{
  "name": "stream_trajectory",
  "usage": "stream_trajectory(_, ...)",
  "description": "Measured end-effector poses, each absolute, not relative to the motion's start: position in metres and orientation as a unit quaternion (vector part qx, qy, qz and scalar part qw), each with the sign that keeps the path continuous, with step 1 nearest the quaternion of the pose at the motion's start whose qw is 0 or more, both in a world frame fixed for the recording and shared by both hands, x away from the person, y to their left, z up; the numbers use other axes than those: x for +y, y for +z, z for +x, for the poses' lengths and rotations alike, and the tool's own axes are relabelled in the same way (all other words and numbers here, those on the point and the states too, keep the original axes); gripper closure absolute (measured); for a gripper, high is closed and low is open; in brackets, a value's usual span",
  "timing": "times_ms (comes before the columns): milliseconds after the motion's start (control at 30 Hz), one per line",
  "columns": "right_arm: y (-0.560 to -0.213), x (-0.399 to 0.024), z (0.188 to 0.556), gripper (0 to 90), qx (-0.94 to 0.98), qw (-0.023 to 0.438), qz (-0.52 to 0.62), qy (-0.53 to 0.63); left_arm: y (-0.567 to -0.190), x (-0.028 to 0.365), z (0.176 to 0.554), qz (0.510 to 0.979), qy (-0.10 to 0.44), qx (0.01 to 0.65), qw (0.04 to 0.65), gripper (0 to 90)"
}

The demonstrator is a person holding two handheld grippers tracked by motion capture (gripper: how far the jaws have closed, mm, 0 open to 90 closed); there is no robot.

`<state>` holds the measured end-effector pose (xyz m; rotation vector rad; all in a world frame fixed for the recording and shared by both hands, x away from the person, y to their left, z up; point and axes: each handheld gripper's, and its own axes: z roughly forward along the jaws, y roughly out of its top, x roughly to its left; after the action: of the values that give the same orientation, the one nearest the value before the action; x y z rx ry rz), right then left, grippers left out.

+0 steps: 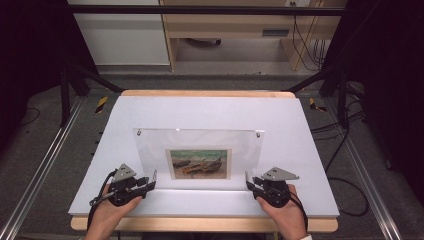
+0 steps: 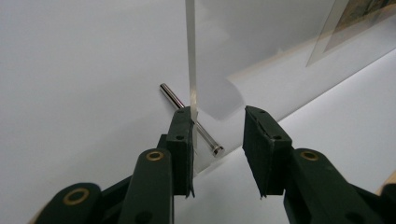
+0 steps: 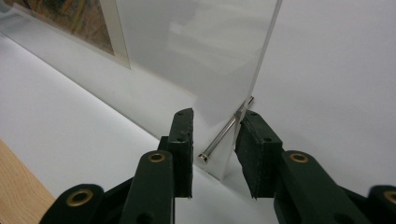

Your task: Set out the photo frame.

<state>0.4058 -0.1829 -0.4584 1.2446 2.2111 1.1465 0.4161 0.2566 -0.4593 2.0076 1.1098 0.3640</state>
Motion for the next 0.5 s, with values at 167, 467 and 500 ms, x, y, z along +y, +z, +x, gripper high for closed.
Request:
stream_trajectory(167,-0.4586,-0.1828,0.4058,67.3,0.782,0.179,0.438,0.405,-0.4593,0.2565,0.416,0.794,0.144,0.438,0.397,63.0)
stream_trajectory(467,-0.4584,-0.1829,0.4061,67.3,0.783,0.179,0.437,0.404,-0.4594,0.2565,0.4161,0.794,0.144,0.437,0.397,63.0)
stream_trajectory(500,-0.4583,-0.1828,0.4059,67.3,0.783,0.178,0.437,0.404,-0.4594,0.2565,0.4161,0.794,0.144,0.437,0.397,63.0)
